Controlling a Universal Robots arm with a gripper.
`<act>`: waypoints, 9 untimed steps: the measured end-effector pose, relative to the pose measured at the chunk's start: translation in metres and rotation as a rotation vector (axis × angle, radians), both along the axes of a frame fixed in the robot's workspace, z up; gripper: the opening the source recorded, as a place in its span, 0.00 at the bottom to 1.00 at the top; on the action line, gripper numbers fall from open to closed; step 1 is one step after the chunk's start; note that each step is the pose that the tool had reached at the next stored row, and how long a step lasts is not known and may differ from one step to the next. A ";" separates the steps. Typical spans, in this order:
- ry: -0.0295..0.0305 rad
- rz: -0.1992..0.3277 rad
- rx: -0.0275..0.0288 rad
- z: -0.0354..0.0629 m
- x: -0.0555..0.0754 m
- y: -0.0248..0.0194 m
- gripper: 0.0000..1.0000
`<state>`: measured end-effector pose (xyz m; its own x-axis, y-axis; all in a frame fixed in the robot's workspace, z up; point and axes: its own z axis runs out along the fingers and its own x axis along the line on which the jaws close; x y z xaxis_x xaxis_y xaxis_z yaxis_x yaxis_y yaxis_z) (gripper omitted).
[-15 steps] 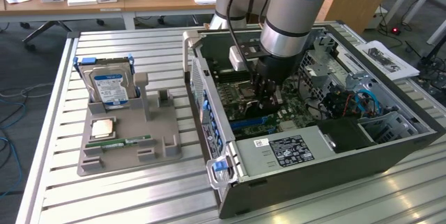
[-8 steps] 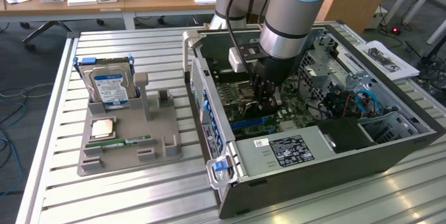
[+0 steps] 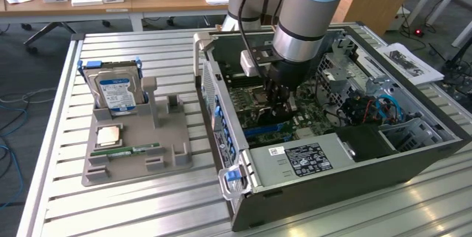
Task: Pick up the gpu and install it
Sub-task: 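Insert the gpu into the slot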
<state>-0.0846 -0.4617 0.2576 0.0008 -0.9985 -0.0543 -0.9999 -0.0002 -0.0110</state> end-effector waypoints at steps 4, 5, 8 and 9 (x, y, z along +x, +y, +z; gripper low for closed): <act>-0.0001 0.000 -0.0013 -0.0011 0.000 0.0000 0.27; 0.0000 0.000 -0.0015 -0.0013 0.000 0.0000 0.27; -0.0001 0.000 -0.0019 -0.0016 0.000 0.0000 0.27; -0.0001 0.000 -0.0019 -0.0016 0.000 0.0000 0.27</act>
<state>-0.0848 -0.4617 0.2560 0.0007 -0.9986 -0.0524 -0.9999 -0.0002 -0.0111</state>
